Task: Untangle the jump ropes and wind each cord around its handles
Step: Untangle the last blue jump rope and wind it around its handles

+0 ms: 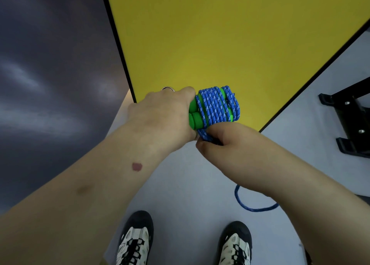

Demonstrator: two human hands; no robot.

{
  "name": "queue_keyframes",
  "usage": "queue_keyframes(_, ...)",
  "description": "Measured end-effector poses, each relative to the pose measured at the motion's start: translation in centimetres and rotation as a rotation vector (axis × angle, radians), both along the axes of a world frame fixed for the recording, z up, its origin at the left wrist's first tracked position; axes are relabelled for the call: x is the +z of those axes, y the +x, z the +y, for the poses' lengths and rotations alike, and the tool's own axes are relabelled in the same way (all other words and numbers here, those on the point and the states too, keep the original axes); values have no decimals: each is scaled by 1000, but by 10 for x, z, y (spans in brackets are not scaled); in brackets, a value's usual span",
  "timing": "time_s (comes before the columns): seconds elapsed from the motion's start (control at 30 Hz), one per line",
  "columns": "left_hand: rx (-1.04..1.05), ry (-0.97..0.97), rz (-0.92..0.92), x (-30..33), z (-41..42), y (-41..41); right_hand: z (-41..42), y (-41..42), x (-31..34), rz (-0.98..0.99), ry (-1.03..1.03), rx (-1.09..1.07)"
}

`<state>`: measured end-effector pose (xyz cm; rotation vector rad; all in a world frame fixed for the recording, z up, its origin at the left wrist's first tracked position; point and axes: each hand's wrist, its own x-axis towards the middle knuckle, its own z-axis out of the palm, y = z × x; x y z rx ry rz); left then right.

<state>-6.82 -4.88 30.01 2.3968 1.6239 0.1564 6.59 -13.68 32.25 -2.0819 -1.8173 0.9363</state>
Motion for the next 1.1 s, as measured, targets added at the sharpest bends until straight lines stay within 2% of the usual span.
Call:
queue_keyframes(0.13,-25,19,111,-1,-3,1,6,3,10,-57,9,-3)
queue_keyframes(0.5,-126,145,121,-5,0,-2,24,15,33,-33,-17,-20)
queue_keyframes(0.63,-196,170,138,-3,-2,-2,35,23,42,-155,52,-15)
queue_keyframes(0.87,-315,95,187,-6,-2,-3,61,34,33,-289,139,39)
queue_keyframes(1.0,-377,34,188,-8,5,-10,69,41,18,-218,132,76)
queue_keyframes(1.1,-378,-88,87,-3,10,-15,71,50,9,-128,123,54)
